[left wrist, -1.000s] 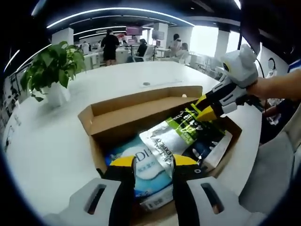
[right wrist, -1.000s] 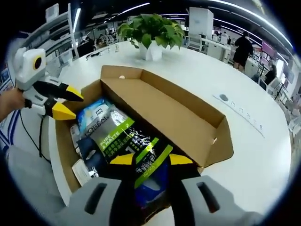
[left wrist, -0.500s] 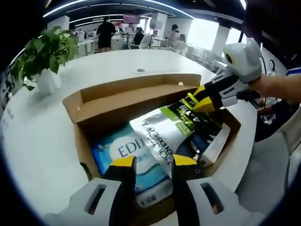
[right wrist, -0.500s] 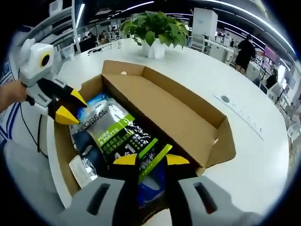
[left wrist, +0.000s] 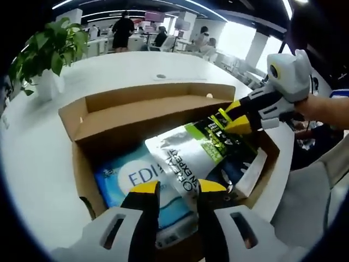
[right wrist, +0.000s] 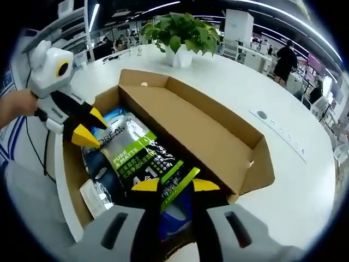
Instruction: Operate the shoe box by opening the lid, removing the specified soft item, and placing it in the target area until the item is outside and the box remains undamaged.
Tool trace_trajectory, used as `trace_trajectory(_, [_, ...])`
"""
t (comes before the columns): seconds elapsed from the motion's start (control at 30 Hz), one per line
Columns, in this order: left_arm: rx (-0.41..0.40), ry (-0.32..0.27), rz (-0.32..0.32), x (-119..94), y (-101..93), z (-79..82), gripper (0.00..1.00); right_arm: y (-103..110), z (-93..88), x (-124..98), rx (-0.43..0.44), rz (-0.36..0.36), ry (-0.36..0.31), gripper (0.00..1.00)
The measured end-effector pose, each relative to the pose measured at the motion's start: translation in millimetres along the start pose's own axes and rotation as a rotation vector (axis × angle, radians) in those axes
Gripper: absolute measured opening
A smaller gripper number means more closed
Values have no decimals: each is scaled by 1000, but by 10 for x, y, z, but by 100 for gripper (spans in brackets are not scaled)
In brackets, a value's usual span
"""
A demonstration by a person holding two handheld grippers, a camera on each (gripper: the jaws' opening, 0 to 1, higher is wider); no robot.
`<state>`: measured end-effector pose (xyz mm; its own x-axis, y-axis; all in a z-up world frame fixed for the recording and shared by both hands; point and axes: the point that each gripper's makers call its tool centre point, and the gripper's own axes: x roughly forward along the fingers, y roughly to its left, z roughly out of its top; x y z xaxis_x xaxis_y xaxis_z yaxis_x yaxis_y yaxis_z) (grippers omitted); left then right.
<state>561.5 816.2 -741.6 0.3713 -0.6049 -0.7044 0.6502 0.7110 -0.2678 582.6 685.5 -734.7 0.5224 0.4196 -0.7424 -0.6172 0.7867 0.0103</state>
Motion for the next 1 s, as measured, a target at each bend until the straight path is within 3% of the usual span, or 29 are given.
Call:
trace_trajectory(0.33, [-5,28,-31,46,-62,-47,13,-1,6,-24,54,30,-23,18])
trace_trajectory(0.57, [-19,-3,-23,-15,-62,-9,3,44,-9,-50,62,36,-28,16])
trace_trajectory(1.0, [-21,-27,-12,-66,-132,55,0,138,82,-130,112,47,-73,3])
